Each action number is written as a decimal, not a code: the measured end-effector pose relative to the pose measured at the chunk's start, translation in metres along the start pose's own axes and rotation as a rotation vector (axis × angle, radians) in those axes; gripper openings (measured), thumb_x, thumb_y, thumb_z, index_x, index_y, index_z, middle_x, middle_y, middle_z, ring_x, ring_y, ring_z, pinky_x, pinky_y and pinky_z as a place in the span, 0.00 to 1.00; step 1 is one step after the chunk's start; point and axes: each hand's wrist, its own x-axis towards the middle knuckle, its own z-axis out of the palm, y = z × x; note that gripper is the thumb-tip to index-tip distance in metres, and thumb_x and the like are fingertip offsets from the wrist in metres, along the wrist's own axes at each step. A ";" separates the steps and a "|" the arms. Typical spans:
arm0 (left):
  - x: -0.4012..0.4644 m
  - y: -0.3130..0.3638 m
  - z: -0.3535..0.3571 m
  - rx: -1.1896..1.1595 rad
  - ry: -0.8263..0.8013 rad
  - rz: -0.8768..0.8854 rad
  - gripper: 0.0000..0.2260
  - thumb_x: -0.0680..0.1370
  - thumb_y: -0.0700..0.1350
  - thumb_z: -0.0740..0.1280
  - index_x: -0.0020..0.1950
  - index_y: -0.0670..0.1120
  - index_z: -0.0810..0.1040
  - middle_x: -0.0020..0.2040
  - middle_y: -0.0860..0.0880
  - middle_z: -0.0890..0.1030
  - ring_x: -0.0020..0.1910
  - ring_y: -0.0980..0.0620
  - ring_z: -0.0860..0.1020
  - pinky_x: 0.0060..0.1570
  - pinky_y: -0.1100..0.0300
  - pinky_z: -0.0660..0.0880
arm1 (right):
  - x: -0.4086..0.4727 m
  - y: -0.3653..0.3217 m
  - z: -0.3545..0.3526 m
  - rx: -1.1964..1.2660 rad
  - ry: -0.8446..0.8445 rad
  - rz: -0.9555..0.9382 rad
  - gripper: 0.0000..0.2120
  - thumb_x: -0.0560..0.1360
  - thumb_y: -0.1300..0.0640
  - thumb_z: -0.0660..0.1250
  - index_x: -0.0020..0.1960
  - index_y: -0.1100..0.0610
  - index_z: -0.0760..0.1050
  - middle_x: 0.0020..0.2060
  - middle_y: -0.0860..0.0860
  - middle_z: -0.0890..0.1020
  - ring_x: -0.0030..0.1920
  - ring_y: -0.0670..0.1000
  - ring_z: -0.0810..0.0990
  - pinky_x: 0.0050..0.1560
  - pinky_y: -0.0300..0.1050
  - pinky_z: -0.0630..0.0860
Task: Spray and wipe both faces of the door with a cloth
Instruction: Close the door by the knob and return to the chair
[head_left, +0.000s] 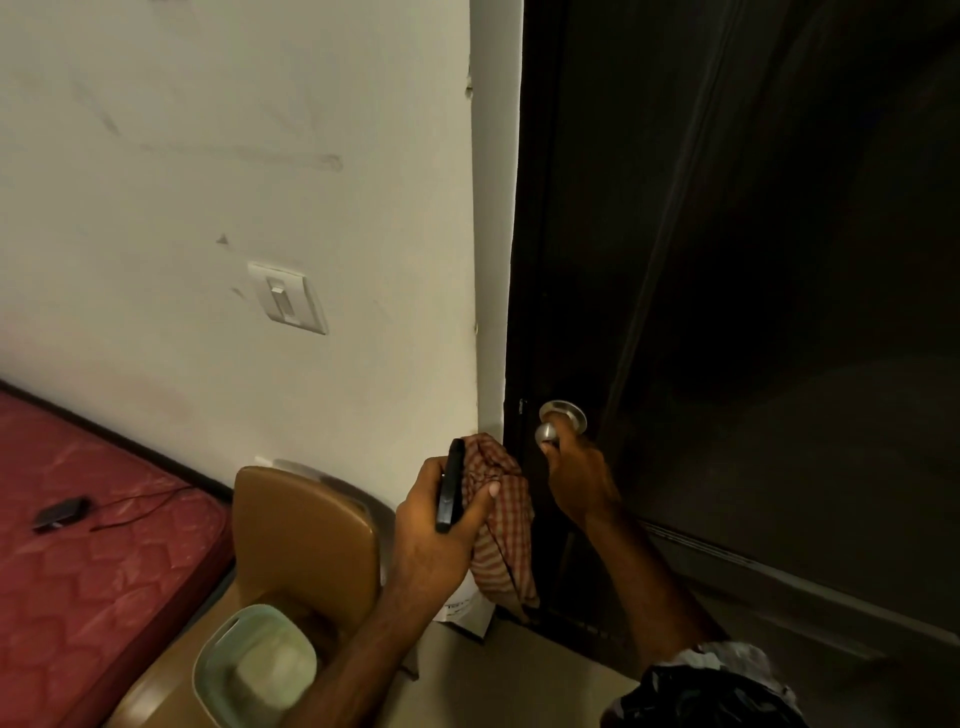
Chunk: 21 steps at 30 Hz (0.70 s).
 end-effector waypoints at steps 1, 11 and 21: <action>-0.002 0.000 0.001 -0.001 0.007 -0.002 0.21 0.76 0.55 0.74 0.66 0.48 0.78 0.56 0.55 0.87 0.54 0.61 0.85 0.54 0.56 0.86 | 0.001 0.000 -0.001 -0.014 -0.012 0.008 0.23 0.88 0.52 0.60 0.82 0.47 0.62 0.60 0.63 0.83 0.59 0.65 0.84 0.56 0.60 0.83; -0.018 -0.004 -0.005 -0.015 0.058 -0.040 0.15 0.80 0.51 0.74 0.65 0.51 0.78 0.53 0.61 0.87 0.54 0.64 0.85 0.49 0.64 0.84 | -0.026 -0.018 -0.021 0.018 0.142 0.028 0.23 0.86 0.43 0.64 0.79 0.47 0.67 0.50 0.54 0.86 0.47 0.55 0.87 0.42 0.44 0.78; -0.036 -0.024 -0.061 -0.002 0.080 0.052 0.16 0.81 0.46 0.73 0.67 0.43 0.78 0.57 0.47 0.87 0.55 0.53 0.87 0.54 0.53 0.86 | -0.116 -0.075 0.011 0.712 -0.609 -0.226 0.39 0.83 0.52 0.71 0.86 0.39 0.53 0.76 0.39 0.72 0.73 0.43 0.76 0.61 0.40 0.82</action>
